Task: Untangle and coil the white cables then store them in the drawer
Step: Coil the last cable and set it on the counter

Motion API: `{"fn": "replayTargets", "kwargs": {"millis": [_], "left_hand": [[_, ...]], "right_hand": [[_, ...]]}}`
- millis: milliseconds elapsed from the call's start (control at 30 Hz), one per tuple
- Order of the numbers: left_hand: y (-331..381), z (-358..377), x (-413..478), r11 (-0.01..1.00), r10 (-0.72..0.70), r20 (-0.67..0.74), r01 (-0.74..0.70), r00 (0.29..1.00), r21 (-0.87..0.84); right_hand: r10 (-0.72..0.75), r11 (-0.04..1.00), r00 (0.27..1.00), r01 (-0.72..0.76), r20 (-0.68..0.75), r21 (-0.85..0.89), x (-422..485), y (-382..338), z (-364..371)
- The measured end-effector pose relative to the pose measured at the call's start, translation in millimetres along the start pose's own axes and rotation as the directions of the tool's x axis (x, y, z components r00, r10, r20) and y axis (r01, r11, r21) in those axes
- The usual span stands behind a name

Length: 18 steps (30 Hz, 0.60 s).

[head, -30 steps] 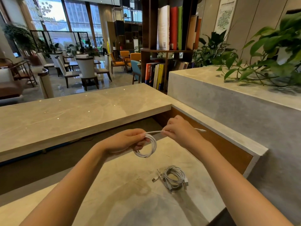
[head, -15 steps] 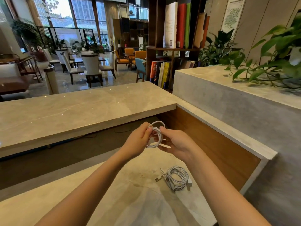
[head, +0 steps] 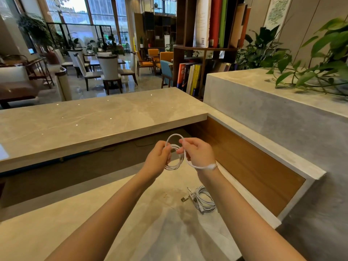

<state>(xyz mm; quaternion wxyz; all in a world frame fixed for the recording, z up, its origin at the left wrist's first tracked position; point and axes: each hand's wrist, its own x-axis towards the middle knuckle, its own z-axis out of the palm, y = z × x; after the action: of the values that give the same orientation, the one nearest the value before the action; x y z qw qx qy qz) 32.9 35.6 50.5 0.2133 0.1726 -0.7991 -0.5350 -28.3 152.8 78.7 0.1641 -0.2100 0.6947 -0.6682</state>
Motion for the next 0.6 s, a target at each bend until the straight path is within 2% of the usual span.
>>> {"fn": "replayTargets", "kwargs": {"millis": [33, 100, 200, 300, 400, 500, 533, 600], "left_hand": [[1.2, -1.7, 0.5, 1.0, 0.006, -0.018, -0.006, 1.0, -0.001], [4.3, -6.8, 1.0, 1.0, 0.0, -0.025, 0.0, 1.0, -0.001], [9.1, -11.6, -2.2, 0.988, -0.034, 0.085, 0.046, 0.996, -0.144], [11.7, -9.5, -6.0, 0.979, -0.013, 0.14, 0.041, 0.99, -0.2], [8.0, -5.0, -3.9, 0.998, -0.022, 0.039, 0.024, 0.999, -0.06], [-2.1, 2.8, -1.0, 0.984, 0.063, -0.069, -0.051, 0.996, 0.17], [-6.3, 5.5, -0.6, 0.97, 0.095, -0.095, -0.071, 0.991, 0.233], [-13.2, 9.6, 0.2, 0.951, 0.12, -0.144, -0.072, 0.982, 0.302]], "right_hand": [[-0.081, 0.991, 0.995, 0.074, -0.053, -0.112, 2.9, 3.2, -2.0], [-0.185, 0.943, 0.981, 0.161, -0.056, -0.292, 7.9, 10.8, -8.1], [-0.228, 0.88, 0.974, 0.199, -0.016, -0.432, 11.9, 20.4, -10.7], [-0.152, 0.931, 0.988, 0.142, -0.002, -0.337, 14.4, 21.4, -5.3], [0.093, 0.99, 0.994, -0.086, 0.061, -0.112, 13.2, 16.0, 0.1], [0.295, 0.951, 0.949, -0.303, 0.111, 0.066, 8.9, 9.2, 2.5], [0.324, 0.94, 0.939, -0.333, 0.116, 0.078, 7.4, 8.4, 3.1], [0.297, 0.954, 0.947, -0.299, 0.12, 0.002, 4.6, 9.2, 4.6]]}}
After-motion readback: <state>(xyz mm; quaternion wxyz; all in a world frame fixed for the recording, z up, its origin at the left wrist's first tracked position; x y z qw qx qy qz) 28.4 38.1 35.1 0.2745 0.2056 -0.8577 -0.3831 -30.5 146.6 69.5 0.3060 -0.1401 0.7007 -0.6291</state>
